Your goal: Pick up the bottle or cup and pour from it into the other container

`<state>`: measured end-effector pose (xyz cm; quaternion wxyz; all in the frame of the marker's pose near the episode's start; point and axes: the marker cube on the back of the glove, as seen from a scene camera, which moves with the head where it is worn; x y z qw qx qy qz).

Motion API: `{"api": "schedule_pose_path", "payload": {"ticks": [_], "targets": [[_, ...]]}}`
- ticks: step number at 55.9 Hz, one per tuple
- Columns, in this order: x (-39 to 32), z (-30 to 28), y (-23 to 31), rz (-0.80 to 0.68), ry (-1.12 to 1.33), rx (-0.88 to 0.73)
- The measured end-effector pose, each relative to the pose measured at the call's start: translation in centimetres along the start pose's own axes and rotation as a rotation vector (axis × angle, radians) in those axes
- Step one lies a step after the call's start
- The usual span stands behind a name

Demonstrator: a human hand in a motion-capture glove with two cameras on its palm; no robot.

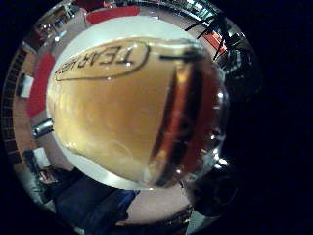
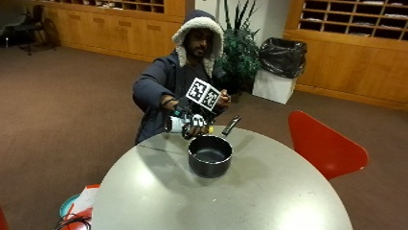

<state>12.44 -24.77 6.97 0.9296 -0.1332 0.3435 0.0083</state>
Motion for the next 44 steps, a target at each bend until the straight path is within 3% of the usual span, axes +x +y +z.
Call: {"api": "schedule_pose_path", "payload": {"ticks": [17,44], "targets": [[-4.8,1.3,-1.0,-0.109,0.264,-0.036],[-4.1,1.6,-0.6,-0.086,0.142,-0.002]]}}
